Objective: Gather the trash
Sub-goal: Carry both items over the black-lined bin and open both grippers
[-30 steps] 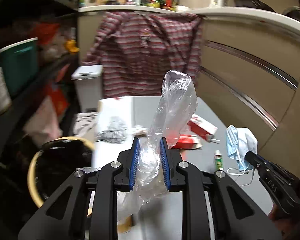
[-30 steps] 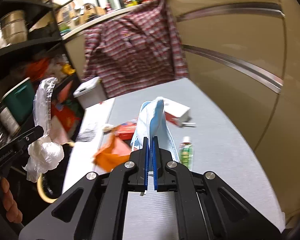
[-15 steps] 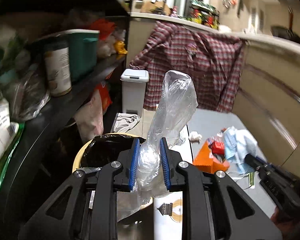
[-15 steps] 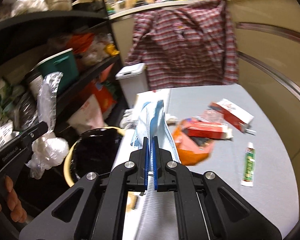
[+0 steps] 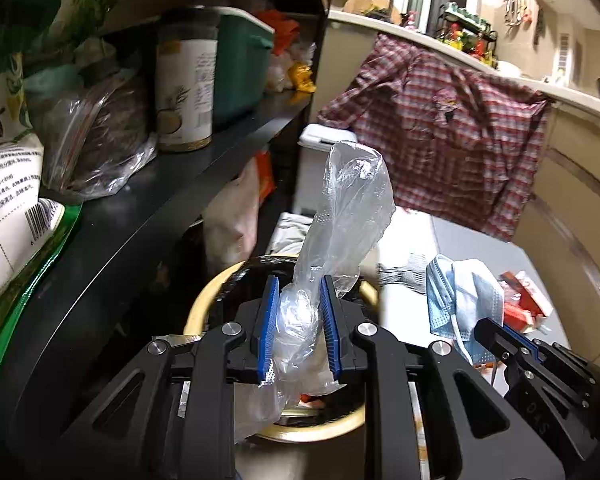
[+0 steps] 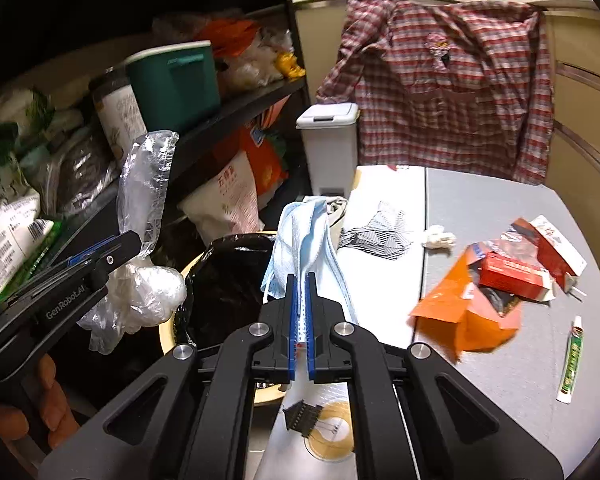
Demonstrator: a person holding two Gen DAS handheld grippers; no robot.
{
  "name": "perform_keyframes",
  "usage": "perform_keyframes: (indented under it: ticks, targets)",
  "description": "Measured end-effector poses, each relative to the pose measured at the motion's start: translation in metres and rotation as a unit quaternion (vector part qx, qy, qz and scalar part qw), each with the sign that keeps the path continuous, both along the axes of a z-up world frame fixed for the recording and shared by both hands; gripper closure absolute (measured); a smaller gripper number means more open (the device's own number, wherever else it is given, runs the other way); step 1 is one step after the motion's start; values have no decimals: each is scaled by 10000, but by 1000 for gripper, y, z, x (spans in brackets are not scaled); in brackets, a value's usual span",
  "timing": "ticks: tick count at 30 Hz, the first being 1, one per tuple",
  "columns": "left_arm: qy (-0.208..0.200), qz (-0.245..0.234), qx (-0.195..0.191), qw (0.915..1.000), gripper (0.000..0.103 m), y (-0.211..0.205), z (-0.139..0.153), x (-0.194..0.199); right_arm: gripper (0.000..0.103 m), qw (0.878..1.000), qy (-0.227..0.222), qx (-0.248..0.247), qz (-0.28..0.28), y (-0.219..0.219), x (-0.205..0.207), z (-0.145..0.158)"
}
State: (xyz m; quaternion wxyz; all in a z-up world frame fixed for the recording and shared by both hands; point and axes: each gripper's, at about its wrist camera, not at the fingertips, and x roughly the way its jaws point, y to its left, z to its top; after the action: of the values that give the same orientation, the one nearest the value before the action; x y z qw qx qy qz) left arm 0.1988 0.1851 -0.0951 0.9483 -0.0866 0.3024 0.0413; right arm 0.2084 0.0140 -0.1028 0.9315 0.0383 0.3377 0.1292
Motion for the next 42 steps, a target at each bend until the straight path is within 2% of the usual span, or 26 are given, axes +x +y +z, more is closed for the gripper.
perform_keyframes:
  ticks: [10,13,14,15,16,17,19,22,30,42]
  targets:
    - [266,119,15,9996,82,7,-23,21,99,9995,276,-7,177,22,27,-23]
    - [313,176,56,9993,80,5,-27,28,94,9995,285,-8,130,24,31,-26]
    - [348,269,87,9990,77,5,-29,30,87,9996,280,-22,91,25,33,-26]
    - [357,324,90,9988,57,7,-30,30,79,9996,280,-26,66,24,34,-27]
    - [389,452,107,9982,26,10,-32,31,59,9997,256,-30,-2,23,36,-26]
    - [361,652,149,9971,20,12,-33,30,51,9997,213,-39,-69,22,37,-26]
    - [264,835,194,9960,18,14,-34,28,50,9998,157,-40,-90,21,39,-25]
    - [417,807,190,9957,18,16,-38,32,48,9998,167,-49,-96,19,42,-26]
    - [405,788,217,9958,18,13,-36,29,48,9995,268,-13,-136,12,38,-30]
    - [222,603,317,9974,17,-10,-15,-1,43,9998,54,23,-189,-2,2,-1]
